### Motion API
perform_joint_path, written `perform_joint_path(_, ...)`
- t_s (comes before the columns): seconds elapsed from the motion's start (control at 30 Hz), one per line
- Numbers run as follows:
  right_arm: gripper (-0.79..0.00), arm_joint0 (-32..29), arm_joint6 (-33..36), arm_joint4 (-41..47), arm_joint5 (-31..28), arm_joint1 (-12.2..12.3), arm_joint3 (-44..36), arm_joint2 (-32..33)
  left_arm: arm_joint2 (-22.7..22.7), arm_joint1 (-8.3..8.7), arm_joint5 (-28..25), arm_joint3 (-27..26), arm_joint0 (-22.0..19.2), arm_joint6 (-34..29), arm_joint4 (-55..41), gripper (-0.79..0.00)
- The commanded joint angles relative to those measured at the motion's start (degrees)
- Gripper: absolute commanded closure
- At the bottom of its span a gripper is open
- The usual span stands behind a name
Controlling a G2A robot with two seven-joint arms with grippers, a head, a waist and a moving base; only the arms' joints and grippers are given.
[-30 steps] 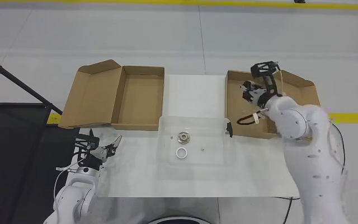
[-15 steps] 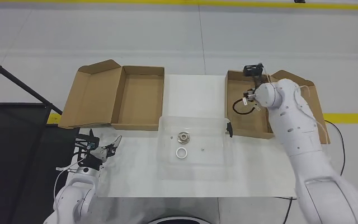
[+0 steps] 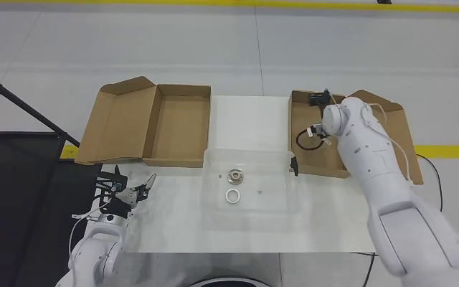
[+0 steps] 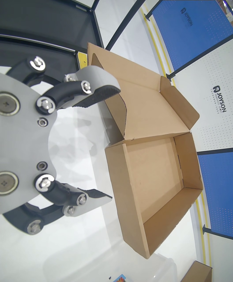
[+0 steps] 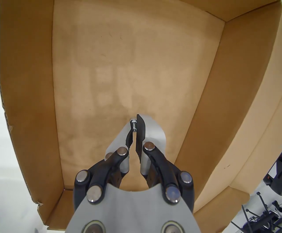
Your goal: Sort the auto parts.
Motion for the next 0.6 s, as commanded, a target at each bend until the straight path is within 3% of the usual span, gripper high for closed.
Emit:
perform_joint_path(0.0,0.0,0.55,-0.6,0.5,-0.57,-0.6,2.09,-0.33,0.0,0.0,0.0,0.0,0.0,0.0,0.0,-0.785)
perform_joint_path(0.27,0.0,2.15,-2.47,2.05,-2.58,-2.23,7.62,-0.86,0.0,0.0,0.0,0.0,0.0,0.0,0.0,-0.785)
perform_joint_path(0.37,-0.135,2.55,-2.93,2.22,-2.93,-2.65,8.85,-1.02,0.0,0.0,0.0,0.0,0.0,0.0,0.0,-0.785)
perform_joint_path(0.57,-0.296,3.23,-3.44,2.48,-3.3,-3.21,10.36,-1.12,0.0,0.0,0.0,0.0,0.0,0.0,0.0,-0.785)
